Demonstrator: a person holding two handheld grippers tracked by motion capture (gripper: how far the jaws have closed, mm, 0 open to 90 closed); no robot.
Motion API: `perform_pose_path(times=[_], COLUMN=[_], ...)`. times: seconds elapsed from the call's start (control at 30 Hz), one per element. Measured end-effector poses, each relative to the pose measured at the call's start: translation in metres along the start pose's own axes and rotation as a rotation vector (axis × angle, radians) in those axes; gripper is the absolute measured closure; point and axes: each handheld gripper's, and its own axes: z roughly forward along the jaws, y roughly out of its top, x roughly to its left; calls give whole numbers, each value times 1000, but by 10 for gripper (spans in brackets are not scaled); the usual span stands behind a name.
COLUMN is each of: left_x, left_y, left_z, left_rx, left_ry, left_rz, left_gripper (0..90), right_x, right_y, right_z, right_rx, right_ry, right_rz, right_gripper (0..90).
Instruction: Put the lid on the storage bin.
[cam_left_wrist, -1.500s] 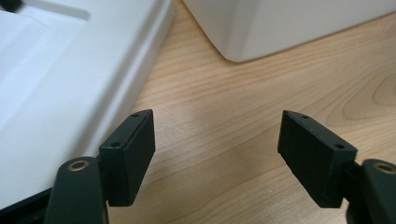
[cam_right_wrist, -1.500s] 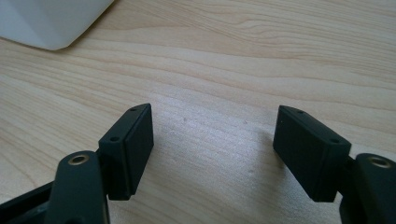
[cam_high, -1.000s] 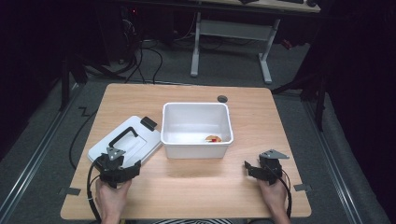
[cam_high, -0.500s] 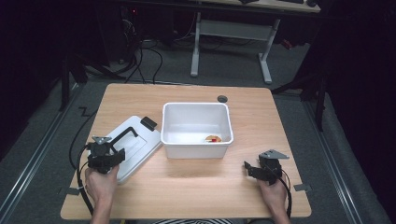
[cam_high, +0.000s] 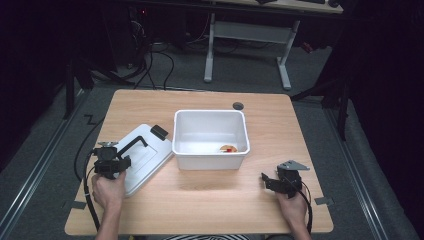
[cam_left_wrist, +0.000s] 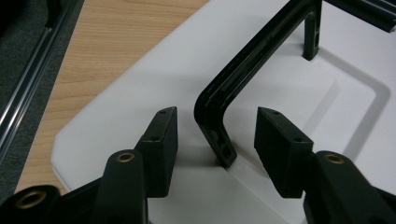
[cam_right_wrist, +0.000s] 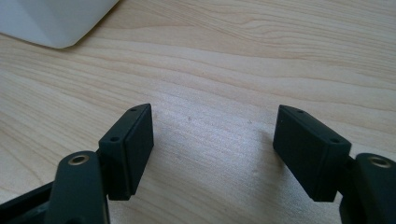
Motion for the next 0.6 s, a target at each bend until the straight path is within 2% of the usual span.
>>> perform_pose_path(times=[0.2,0.4,0.6], left_x=[4,3,4], left_y=[2,4,8], left_z=[4,4,2], left_rx=[0,8,4], left_ry=[2,-3,-21], left_rz=[-28,8,18], left_gripper=[543,607,709], right_x=[0,0,0], right_y=[0,0,0], right_z=[0,0,0], right_rx=[0,0,0], right_ry=[1,2,2], right_rz=[-2,-2,-2], right_gripper=[288,289,289])
